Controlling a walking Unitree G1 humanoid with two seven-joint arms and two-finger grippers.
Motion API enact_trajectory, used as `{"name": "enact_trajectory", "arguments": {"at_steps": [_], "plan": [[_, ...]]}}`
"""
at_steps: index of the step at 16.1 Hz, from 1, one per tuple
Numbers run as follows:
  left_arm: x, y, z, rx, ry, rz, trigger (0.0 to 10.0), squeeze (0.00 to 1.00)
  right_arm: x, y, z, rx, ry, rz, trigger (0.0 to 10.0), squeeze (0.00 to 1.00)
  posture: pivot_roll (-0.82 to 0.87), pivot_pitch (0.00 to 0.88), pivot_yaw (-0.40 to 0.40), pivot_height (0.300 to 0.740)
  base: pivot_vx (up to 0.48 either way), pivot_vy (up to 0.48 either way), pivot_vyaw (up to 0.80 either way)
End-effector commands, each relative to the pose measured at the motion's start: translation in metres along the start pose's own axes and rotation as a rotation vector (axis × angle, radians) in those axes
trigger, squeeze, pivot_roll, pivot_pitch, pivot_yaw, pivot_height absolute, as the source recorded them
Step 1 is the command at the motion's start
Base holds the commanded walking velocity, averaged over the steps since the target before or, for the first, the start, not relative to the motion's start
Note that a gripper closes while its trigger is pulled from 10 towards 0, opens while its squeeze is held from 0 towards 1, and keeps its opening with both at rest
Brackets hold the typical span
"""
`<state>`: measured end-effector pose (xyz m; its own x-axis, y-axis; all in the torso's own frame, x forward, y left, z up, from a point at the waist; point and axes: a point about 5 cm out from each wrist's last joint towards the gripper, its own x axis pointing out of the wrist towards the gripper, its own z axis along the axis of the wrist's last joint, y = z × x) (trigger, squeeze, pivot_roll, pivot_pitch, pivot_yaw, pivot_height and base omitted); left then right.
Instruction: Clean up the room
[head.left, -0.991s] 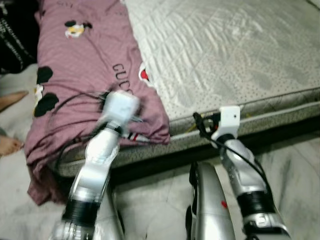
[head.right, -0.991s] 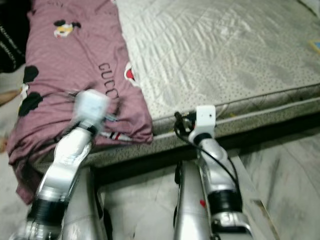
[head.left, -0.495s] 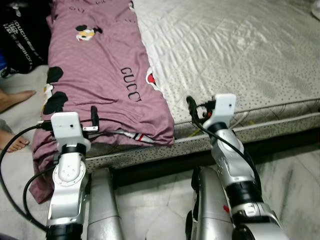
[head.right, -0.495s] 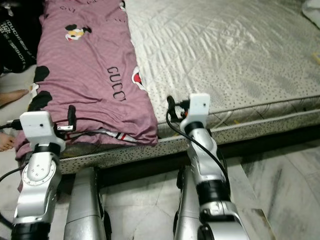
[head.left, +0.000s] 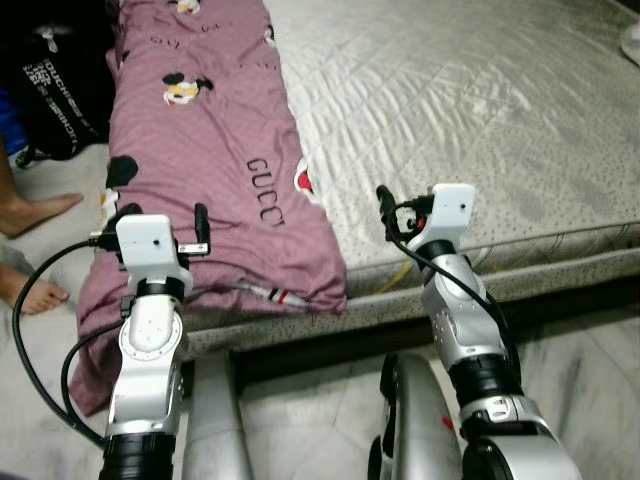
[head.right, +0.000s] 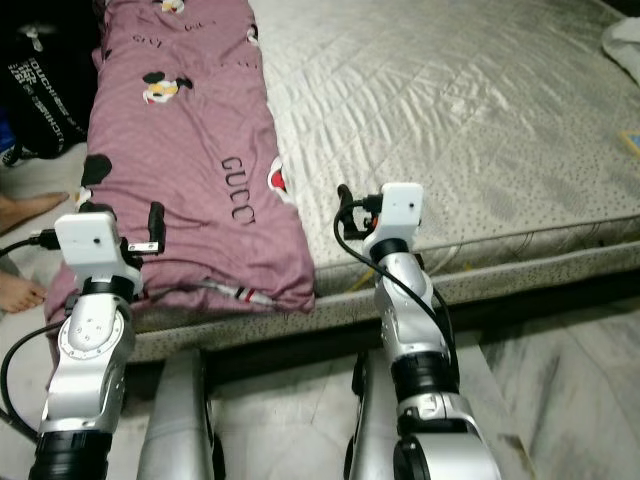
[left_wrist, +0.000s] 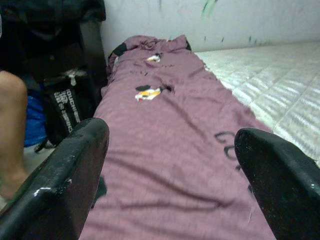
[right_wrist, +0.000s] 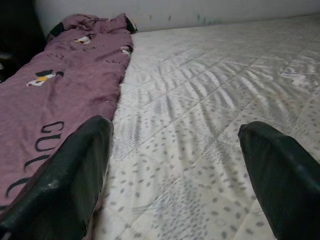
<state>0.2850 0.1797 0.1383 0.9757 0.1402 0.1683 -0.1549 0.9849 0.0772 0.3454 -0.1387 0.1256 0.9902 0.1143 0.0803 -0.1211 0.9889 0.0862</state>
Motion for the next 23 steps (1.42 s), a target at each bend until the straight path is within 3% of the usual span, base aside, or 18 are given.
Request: {"name": "enact_trajectory", "arguments": {"at_steps": [1, 5, 7, 11, 15, 23], "plan": [[0.002, 0.0, 0.0, 0.003, -0.007, -0.003, 10.0, 0.0, 0.0, -0.003, 0.0, 0.002, -0.003, -0.016, 10.0, 0.0, 0.06, 0.011, 0.009, 0.622, 0.0, 0.0, 0.0], [0.005, -0.005, -0.001, 0.009, -0.001, -0.037, 10.0, 0.0, 0.0, -0.013, 0.0, -0.015, -0.003, -0.049, 10.0, 0.0, 0.05, 0.0, 0.02, 0.666, 0.0, 0.0, 0.0], [0.01, 0.007, -0.004, 0.033, 0.037, 0.106, 10.0, 0.0, 0.0, -0.016, -0.001, -0.018, -0.005, -0.056, 10.0, 0.0, 0.05, 0.0, 0.024, 0.69, 0.0, 0.0, 0.0], [0.015, 0.007, -0.004, 0.035, 0.038, 0.088, 10.0, 0.0, -0.002, -0.021, -0.002, -0.04, 0.001, -0.059, 10.0, 0.0, 0.05, 0.0, 0.026, 0.74, 0.0, 0.0, 0.0], [0.015, 0.0, -0.005, -0.017, 0.036, 0.037, 10.0, 0.0, 0.0, -0.019, -0.003, -0.043, 0.001, -0.053, 10.0, 0.0, 0.05, 0.0, 0.026, 0.74, 0.0, 0.0, 0.0], [0.016, -0.003, -0.006, -0.03, 0.031, 0.025, 10.0, 0.0, -0.002, -0.016, -0.009, -0.062, 0.029, -0.034, 10.0, 0.0, 0.04, 0.0, 0.02, 0.74, 0.0, 0.0, 0.0]]}}
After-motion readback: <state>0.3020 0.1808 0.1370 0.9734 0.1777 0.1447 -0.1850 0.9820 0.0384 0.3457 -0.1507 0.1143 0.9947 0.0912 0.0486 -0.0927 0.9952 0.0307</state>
